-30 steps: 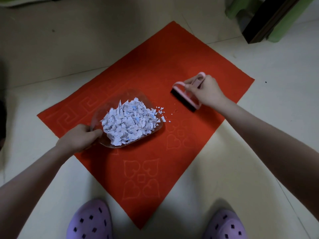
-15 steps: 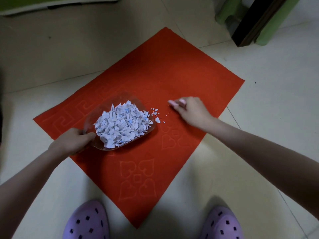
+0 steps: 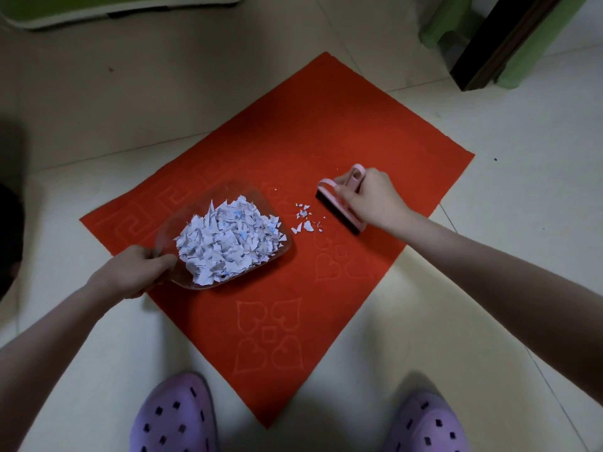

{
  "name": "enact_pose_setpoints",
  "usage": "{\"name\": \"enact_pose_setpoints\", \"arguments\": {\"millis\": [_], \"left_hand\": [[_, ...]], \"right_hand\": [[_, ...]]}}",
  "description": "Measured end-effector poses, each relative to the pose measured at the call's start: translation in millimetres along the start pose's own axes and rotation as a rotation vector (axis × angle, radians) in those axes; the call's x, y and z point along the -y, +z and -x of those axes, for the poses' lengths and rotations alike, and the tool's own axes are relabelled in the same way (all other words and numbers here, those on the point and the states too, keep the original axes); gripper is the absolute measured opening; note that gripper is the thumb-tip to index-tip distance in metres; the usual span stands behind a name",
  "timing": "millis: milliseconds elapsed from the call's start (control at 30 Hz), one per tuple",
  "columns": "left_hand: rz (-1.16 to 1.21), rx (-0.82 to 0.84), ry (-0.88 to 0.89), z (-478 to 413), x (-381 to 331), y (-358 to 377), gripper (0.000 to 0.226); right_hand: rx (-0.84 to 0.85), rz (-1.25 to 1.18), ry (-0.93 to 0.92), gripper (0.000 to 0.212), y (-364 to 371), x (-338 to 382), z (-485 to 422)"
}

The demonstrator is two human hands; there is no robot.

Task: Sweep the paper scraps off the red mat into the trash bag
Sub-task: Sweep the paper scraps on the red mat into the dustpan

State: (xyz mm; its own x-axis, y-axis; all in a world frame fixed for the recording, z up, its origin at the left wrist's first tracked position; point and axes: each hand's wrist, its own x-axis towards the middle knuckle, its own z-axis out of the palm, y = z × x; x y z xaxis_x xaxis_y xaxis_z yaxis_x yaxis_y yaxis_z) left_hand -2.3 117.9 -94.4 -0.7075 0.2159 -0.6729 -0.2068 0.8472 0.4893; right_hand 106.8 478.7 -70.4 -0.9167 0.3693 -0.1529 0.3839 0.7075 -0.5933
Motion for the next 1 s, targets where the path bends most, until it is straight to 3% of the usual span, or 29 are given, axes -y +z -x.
{"name": "enact_pose_setpoints", "arguments": {"millis": [133, 267, 567, 800, 900, 1000], "left_hand": [[0.004, 0.009, -0.012, 0, 8, -4, 0.033], [0.011, 0.016, -0.022, 0, 13, -3, 0.031], [-0.030, 0.008, -0.029, -10, 22, 1, 0.036], [-0.065, 0.017, -0.046, -13, 16, 5, 0.037], [-0.082, 0.008, -0.041, -13, 14, 5, 0.037], [-0.101, 0.006, -0.037, -13, 12, 6, 0.037]], "right_hand": [[-0.081, 0.088, -0.038, 0.028, -26, 9, -29], [-0.227, 0.169, 0.070, 0.039, -32, 2, -59], [0.222, 0.100, -0.058, 0.020, -15, 22, -13], [-0.034, 0.163, -0.011, 0.023, -38, -5, -41], [-0.038, 0.142, 0.023, 0.029, -26, -11, -44], [0.069, 0.135, -0.003, 0.029, -19, -4, -40]]}}
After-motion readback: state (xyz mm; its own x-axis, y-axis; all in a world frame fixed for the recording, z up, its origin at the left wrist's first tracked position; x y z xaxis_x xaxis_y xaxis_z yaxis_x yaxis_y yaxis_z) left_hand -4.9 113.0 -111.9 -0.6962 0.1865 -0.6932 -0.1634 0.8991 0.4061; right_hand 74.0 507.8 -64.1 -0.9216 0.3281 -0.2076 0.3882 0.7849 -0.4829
